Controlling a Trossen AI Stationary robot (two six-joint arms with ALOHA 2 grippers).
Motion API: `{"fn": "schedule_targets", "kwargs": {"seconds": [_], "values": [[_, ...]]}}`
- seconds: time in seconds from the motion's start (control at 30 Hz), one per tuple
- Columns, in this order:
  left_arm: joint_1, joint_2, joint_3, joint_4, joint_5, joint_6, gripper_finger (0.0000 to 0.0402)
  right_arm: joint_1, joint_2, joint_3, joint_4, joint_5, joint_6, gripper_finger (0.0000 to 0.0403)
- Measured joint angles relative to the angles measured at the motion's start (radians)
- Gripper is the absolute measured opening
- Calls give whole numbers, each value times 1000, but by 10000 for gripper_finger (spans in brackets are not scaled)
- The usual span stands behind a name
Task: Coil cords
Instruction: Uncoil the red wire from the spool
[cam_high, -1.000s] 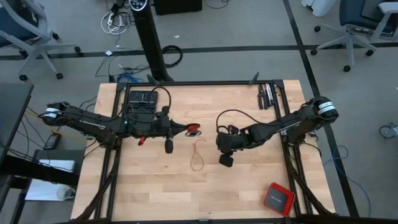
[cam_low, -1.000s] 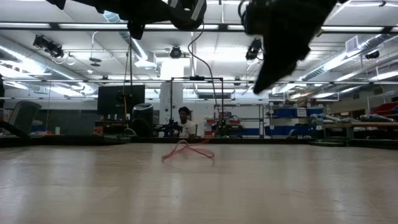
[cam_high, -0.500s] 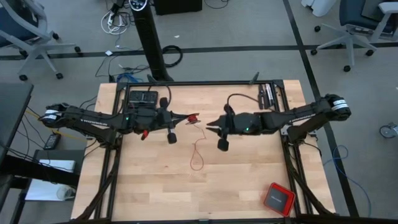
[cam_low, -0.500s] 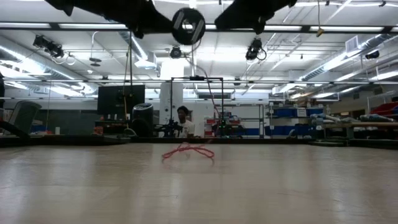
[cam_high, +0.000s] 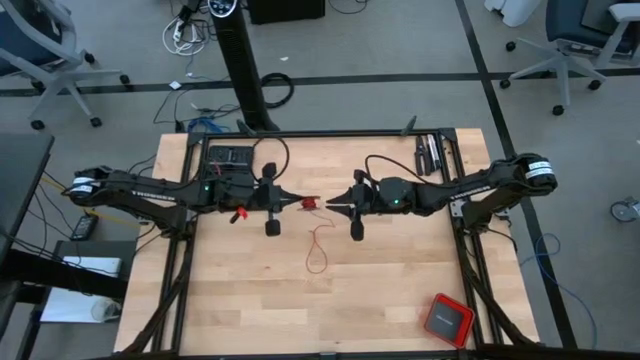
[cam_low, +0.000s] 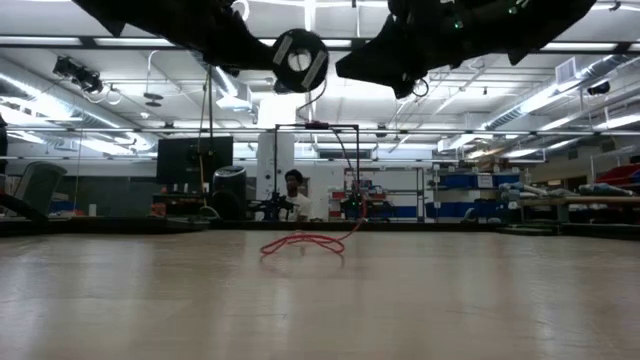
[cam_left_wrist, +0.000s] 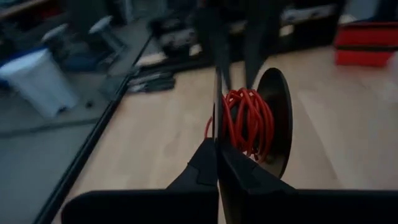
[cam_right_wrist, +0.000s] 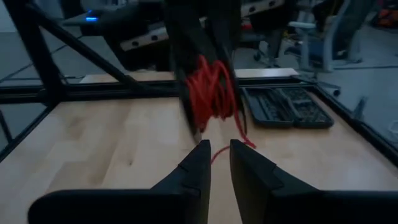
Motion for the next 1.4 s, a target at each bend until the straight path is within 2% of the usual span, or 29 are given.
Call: {"fn": "schedule_targets", "kwargs": {"seconds": [0.1,0.37,1.07,1.27,1.4], "values": [[0,38,0,17,61,44,1,-2,0,0,-2,-15,-6,56],[2,113,0,49,67,73,1,10,1,0,-11,-23,-35,59],[8,123,0,166,70,54,1,11,1,0,-18,-2,-79,54],[8,123,0,176,56,32,4,11,1,0,-17,5,-80,11],[8,123,0,180,13,15,28,10,1,0,-15,41,-60,7]]}}
